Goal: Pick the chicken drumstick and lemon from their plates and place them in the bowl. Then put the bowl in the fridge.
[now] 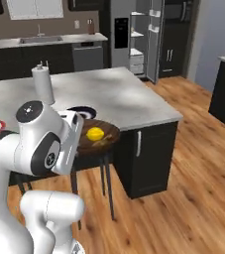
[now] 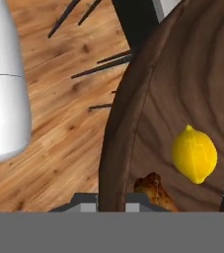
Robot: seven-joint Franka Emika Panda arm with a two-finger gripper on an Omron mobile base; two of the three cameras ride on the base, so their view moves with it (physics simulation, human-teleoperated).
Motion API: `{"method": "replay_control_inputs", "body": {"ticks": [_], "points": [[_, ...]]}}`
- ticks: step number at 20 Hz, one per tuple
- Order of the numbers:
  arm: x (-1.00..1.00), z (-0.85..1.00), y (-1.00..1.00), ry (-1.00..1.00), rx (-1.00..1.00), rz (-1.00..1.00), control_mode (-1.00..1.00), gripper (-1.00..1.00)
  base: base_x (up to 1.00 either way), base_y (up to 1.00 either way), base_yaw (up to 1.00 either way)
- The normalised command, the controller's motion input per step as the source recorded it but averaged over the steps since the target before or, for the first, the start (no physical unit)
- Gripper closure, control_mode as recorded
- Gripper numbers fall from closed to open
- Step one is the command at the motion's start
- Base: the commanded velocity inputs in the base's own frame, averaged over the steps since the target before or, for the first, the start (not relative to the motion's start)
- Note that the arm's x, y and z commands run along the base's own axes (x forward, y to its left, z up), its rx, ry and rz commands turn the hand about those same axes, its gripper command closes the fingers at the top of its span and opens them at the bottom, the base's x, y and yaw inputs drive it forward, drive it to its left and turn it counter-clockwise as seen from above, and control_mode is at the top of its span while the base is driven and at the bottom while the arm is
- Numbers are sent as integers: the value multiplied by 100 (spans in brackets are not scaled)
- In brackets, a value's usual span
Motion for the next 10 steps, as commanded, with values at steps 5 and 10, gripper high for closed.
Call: {"method": "replay_control_inputs", "body": {"ticks": [5, 10], "points": [[0, 0, 0, 0, 0, 0, 100, 100, 0, 0, -93], [0, 0, 0, 0, 0, 0, 100, 100, 7, -3, -83]]}}
